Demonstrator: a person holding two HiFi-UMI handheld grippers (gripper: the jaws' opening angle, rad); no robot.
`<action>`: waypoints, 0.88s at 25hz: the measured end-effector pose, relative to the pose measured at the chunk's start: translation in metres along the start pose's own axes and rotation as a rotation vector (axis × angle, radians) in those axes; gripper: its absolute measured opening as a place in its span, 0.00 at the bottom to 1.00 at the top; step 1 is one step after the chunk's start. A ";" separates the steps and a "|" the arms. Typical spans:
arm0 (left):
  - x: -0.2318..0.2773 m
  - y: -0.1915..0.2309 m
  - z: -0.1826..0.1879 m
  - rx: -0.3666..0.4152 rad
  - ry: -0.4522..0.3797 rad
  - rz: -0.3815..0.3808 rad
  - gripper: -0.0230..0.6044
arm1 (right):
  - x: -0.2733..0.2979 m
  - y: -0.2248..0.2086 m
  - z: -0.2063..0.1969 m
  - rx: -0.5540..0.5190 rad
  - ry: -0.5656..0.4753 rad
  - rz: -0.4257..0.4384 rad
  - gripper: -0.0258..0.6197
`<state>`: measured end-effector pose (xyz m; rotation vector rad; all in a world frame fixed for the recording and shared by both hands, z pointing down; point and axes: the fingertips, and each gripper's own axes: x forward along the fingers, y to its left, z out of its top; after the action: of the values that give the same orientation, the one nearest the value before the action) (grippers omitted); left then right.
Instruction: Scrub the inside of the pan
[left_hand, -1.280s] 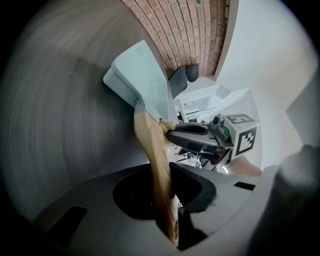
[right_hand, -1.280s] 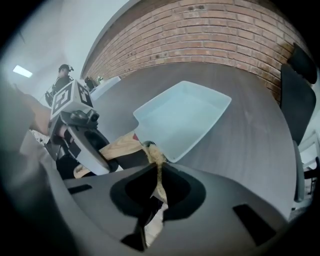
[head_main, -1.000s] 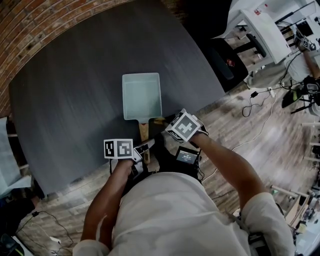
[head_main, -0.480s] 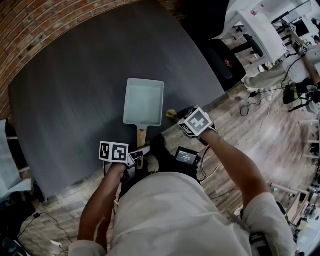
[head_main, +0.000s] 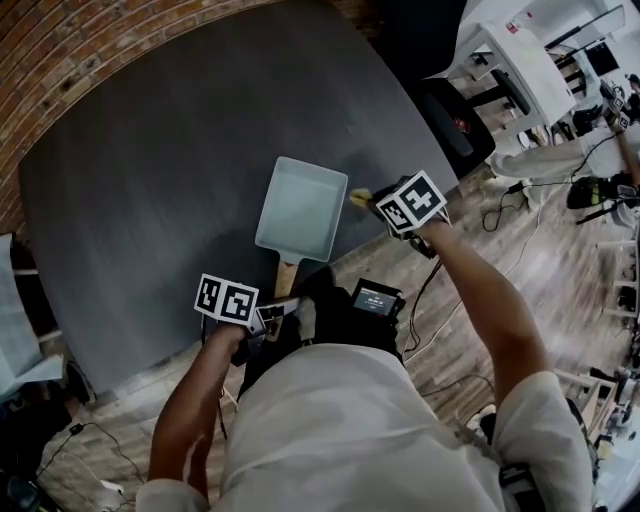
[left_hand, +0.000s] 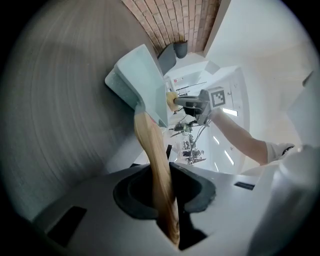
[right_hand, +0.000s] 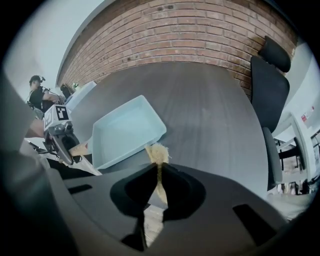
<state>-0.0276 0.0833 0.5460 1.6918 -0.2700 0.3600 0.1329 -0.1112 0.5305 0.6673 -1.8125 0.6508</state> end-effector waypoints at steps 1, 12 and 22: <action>0.000 0.000 -0.001 0.004 0.012 0.002 0.17 | -0.001 -0.006 0.003 -0.009 0.011 0.007 0.10; -0.009 0.001 -0.009 0.057 0.117 0.025 0.18 | 0.016 -0.040 0.028 -0.142 0.230 0.252 0.10; -0.018 0.008 -0.010 0.108 0.205 0.055 0.18 | 0.032 -0.017 0.036 -0.214 0.436 0.517 0.09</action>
<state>-0.0480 0.0917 0.5480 1.7400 -0.1478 0.5933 0.1123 -0.1522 0.5521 -0.1000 -1.6076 0.8483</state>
